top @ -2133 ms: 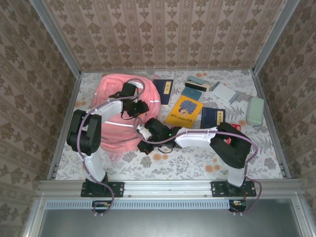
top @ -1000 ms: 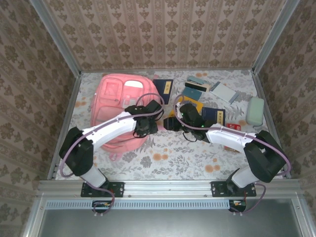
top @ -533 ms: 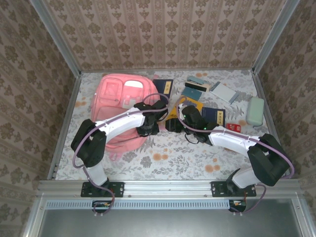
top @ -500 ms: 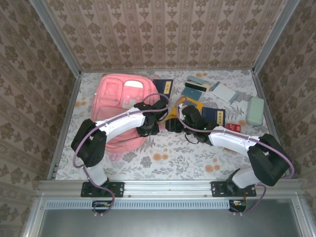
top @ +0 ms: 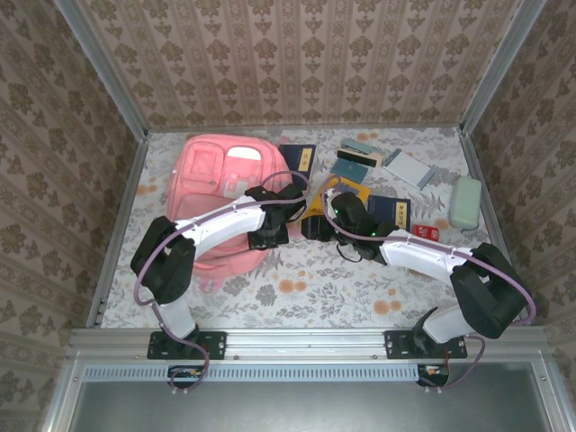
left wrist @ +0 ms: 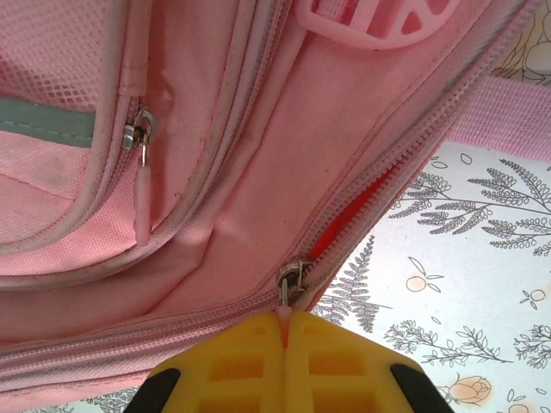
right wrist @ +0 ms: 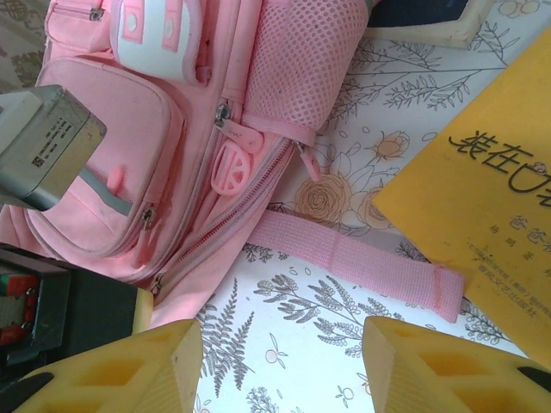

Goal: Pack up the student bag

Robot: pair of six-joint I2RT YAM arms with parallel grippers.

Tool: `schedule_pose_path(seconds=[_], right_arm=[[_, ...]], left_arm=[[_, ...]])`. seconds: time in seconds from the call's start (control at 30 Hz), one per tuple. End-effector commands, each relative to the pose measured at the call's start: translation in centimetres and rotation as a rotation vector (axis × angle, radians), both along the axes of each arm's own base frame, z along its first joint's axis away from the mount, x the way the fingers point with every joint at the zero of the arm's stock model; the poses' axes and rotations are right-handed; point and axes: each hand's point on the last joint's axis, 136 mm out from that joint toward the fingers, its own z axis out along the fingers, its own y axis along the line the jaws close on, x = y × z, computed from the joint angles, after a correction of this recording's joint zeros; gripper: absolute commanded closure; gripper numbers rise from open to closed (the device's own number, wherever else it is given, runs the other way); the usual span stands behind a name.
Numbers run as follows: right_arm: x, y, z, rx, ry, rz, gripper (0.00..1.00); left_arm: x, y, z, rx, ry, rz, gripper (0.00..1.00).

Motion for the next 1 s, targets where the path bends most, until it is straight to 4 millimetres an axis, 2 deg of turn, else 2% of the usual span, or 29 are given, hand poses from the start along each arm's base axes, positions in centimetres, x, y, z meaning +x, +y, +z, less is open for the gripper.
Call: schedule_pose_path(seconds=[0.0, 0.27, 0.4, 0.5, 0.73, 0.77, 0.87, 0.93, 0.97], right_arm=[[1.1, 1.3, 0.8, 0.052, 0.017, -0.002, 0.46], [2.7, 4.8, -0.1, 0.097, 0.148, 0.001, 0.41], [3.6, 6.4, -1.2, 0.123, 0.221, -0.009, 0.42], [4.1, 7.2, -2.5, 0.114, 0.279, -0.020, 0.43], [3.9, 8.3, -5.1, 0.093, 0.371, -0.019, 0.50], [3.8, 8.5, -5.3, 0.092, 0.377, -0.016, 0.53], [3.9, 8.9, -5.4, 0.089, 0.378, -0.012, 0.71], [4.1, 8.7, -5.4, 0.081, 0.368, -0.019, 0.95], [4.3, 8.5, -5.5, 0.070, 0.363, -0.025, 1.00]], left_arm=[[-0.3, 0.1, 1.4, -0.025, -0.025, -0.012, 1.00], [-0.5, -1.7, 3.0, -0.236, -0.086, -0.035, 1.00], [-0.6, -2.4, 3.1, -0.332, -0.098, -0.039, 1.00], [-0.6, -2.1, 3.1, -0.367, -0.105, -0.022, 1.00], [-0.2, -2.3, 3.4, -0.414, -0.108, -0.032, 1.00], [-0.1, -2.5, 3.5, -0.424, -0.109, -0.042, 1.00], [-0.1, -2.7, 3.7, -0.441, -0.103, -0.060, 1.00], [-0.2, -2.8, 3.8, -0.454, -0.097, -0.073, 1.00], [-0.3, -2.7, 3.8, -0.457, -0.093, -0.073, 1.00]])
